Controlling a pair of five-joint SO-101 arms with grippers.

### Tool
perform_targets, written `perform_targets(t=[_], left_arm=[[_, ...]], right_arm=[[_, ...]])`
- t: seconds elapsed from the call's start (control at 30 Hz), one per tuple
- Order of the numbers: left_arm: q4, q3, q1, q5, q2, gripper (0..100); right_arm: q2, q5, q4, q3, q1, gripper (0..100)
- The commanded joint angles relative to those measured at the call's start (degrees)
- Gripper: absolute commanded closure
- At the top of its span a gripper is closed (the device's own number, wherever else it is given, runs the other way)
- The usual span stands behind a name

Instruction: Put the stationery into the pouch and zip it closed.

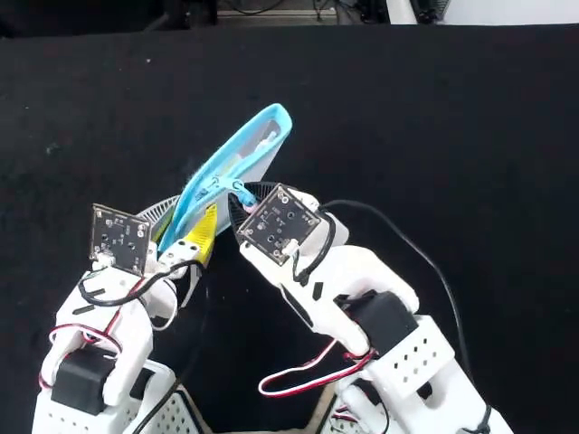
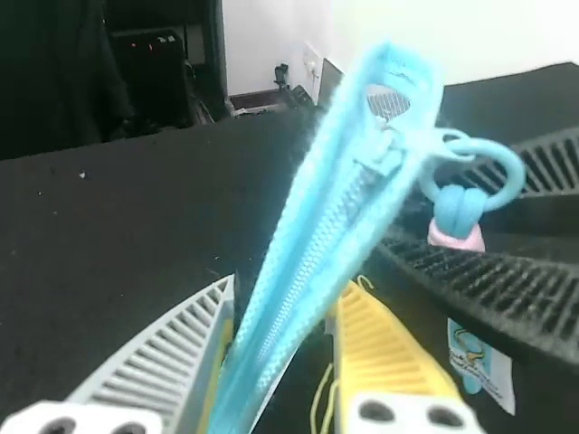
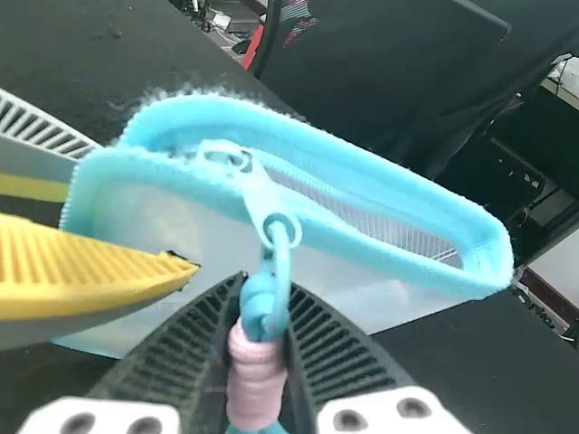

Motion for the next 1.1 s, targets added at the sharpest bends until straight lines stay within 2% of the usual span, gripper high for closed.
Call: perform_targets(t=[0.0,0.1,0.23,0.3,0.67,0.77,0.83,0.93,1.07], left_arm=[[-1.32,-3.12,0.57,1.41,-0.09,83],[-1.32,-1.89,0.57,1.58,-0.09,84],[-1.23,-1.80,0.57,0.97,-0.09,98],[-1.23,-1.63,0.57,-0.79,-0.09,95],[-0.44,0.57,0.66,-4.22,-0.09,97],[2.55,-0.13,3.47,-5.27,-0.09,97],[4.04,-0.48,6.37,-8.97,-0.09,97],[4.57,-0.57,7.34,-10.02,-0.09,97],[4.48,-0.22,7.34,-9.93,-0.09,97]], right_arm=[[-1.10,0.09,-1.32,0.75,1.05,98.8],[-1.10,0.09,-1.41,1.10,1.05,98.8],[-1.10,0.09,-1.14,0.75,1.14,98.8],[-1.89,0.00,-1.14,0.75,1.14,98.8],[-16.40,-3.96,-0.70,4.79,1.14,98.8],[-17.10,-3.96,-0.88,5.23,1.14,98.8],[-17.01,-3.96,-2.46,5.76,1.32,98.8],[-17.10,-4.31,-5.63,7.60,5.19,98.8],[-17.10,-9.41,-8.26,8.66,11.60,98.8]])
